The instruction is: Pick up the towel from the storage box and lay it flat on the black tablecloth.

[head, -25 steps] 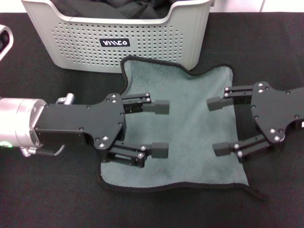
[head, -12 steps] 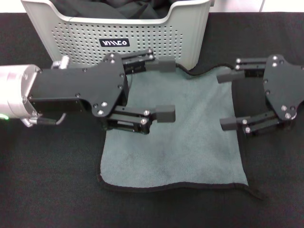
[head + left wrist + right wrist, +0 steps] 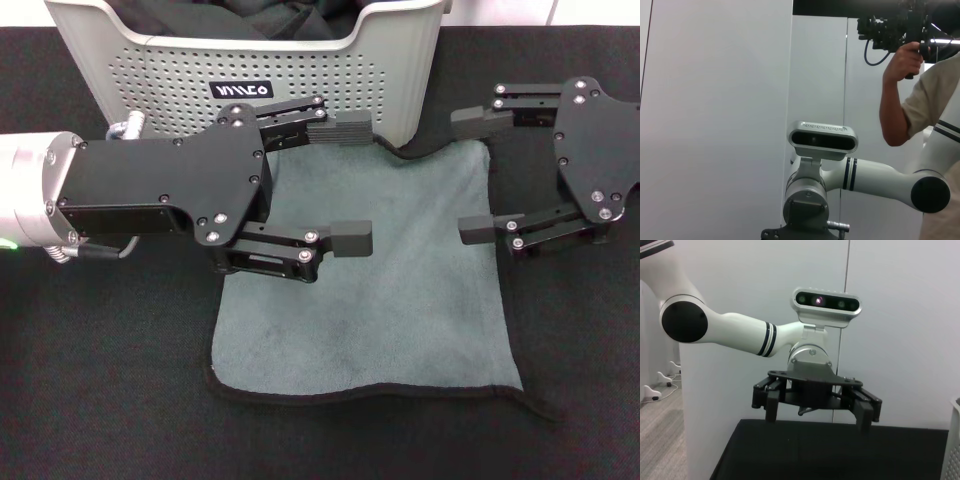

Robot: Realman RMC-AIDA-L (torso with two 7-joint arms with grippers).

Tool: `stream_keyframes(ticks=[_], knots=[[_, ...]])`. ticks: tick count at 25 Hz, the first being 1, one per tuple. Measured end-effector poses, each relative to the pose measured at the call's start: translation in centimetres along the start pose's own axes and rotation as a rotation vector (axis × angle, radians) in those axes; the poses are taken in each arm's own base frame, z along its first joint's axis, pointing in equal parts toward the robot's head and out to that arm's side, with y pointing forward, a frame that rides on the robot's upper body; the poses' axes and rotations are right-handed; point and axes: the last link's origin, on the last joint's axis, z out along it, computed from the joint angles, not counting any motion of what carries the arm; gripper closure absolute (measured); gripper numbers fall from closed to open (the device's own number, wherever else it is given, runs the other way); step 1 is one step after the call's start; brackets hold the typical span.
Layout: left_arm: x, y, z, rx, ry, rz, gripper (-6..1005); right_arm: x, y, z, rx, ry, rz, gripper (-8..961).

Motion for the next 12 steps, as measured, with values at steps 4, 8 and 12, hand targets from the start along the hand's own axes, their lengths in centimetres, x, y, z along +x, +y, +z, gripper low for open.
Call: stream_keyframes(ticks=[4,8,12], knots=[[-0.22,0.11,0.17,-0.002,-0.002,0.001,111,-0.03,0.09,0.21,0.0,-0.001,-0.015,81],[-0.62,0.31,0.4,-0.004,-0.007,0.0,111,0.08,0.19,0.32,0.001,-0.004,-0.019,81],[-0.82,0.47,0.42,-0.001,-0.006,0.001,111,0.21,0.23,0.34,0.002,-0.005,-0.014,81]])
